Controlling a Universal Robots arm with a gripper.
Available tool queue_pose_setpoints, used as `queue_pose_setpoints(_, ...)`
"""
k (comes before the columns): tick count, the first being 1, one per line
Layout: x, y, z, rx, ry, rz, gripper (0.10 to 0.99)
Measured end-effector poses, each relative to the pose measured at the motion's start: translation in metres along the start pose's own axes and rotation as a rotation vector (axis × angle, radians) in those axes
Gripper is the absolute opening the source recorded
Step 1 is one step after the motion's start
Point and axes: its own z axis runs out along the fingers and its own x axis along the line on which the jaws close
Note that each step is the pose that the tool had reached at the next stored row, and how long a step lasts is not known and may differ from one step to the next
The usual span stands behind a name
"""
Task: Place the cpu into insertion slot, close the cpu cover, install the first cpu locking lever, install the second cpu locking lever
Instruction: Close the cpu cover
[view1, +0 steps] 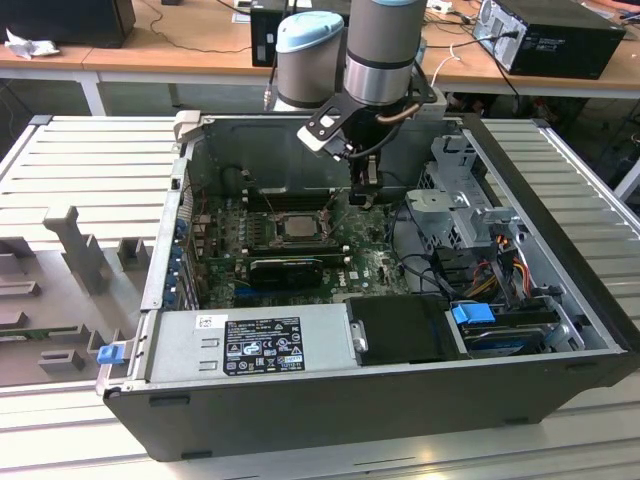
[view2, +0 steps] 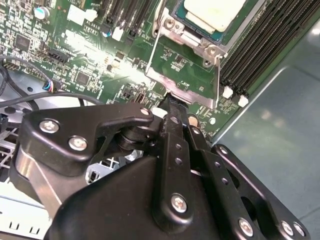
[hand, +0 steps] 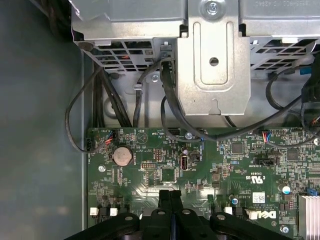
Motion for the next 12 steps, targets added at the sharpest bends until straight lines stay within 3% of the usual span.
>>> queue_pose_setpoints(12, -0.0002, -0.0098, -0.0003, 0.000, 0.0000, 0.000, 0.106)
